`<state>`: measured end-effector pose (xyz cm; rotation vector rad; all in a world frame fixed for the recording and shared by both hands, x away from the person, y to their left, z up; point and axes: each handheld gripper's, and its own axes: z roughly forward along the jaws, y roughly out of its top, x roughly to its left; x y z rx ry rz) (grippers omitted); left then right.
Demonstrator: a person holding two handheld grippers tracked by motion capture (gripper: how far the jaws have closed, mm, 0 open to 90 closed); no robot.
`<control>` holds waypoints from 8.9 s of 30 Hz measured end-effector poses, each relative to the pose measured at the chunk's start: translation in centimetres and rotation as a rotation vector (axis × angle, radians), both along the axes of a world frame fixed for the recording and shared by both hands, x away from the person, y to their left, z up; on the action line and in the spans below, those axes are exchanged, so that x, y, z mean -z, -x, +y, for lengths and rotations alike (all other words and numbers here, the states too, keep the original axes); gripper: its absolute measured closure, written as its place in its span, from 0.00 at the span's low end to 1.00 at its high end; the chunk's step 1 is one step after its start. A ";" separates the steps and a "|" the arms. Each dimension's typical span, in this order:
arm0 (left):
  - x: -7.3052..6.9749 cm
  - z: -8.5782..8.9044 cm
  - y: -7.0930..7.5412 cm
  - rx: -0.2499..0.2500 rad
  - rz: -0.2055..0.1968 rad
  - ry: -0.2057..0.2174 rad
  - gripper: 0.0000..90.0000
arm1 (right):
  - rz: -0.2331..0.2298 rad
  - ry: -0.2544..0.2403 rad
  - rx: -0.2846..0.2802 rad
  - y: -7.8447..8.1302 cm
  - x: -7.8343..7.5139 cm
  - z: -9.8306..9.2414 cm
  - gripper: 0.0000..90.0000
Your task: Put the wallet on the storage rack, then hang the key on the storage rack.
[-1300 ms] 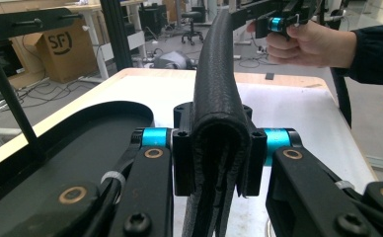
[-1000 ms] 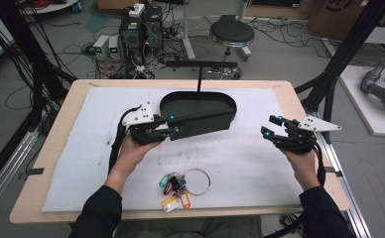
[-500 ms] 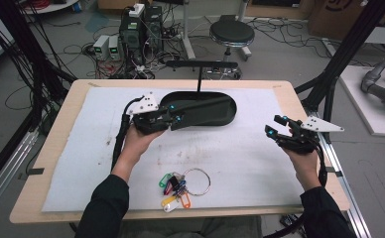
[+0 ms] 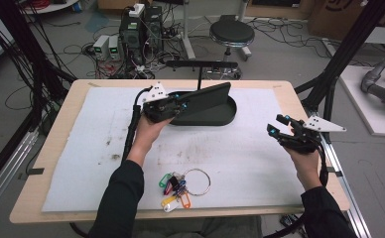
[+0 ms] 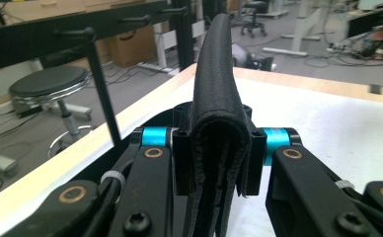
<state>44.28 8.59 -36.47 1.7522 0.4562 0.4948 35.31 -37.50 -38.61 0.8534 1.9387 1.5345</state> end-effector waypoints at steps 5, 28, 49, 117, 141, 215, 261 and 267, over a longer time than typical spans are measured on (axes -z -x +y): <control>0.9 -0.5 -1.3 -0.036 0.012 0.010 0.82 | 0.003 -0.005 0.001 -0.1 0.0 -0.1 0.45; 5.6 -1.0 -4.7 -0.146 0.085 0.034 0.82 | 0.014 -0.009 0.013 -0.3 0.2 -0.4 0.44; 6.7 -1.2 -5.1 -0.183 0.127 -0.004 0.66 | 0.016 -0.006 0.016 -0.2 0.2 -0.4 0.44; 2.5 8.2 12.5 -0.168 0.135 0.005 0.30 | 0.056 0.000 0.112 1.4 0.7 -1.2 0.33; 6.5 -1.8 10.7 0.165 0.356 -0.201 0.66 | 0.050 0.009 0.103 1.5 0.8 -1.3 0.34; 2.4 0.6 12.3 0.112 0.088 -0.167 0.96 | 0.041 -0.001 0.102 1.3 0.8 -1.2 0.36; -7.4 5.5 5.9 -0.139 -0.080 0.015 0.96 | 0.039 -0.006 0.104 0.8 1.0 -1.1 0.36; -8.1 5.5 4.3 -0.167 -0.075 -0.009 0.96 | 0.040 -0.013 0.105 0.8 1.0 -1.2 0.36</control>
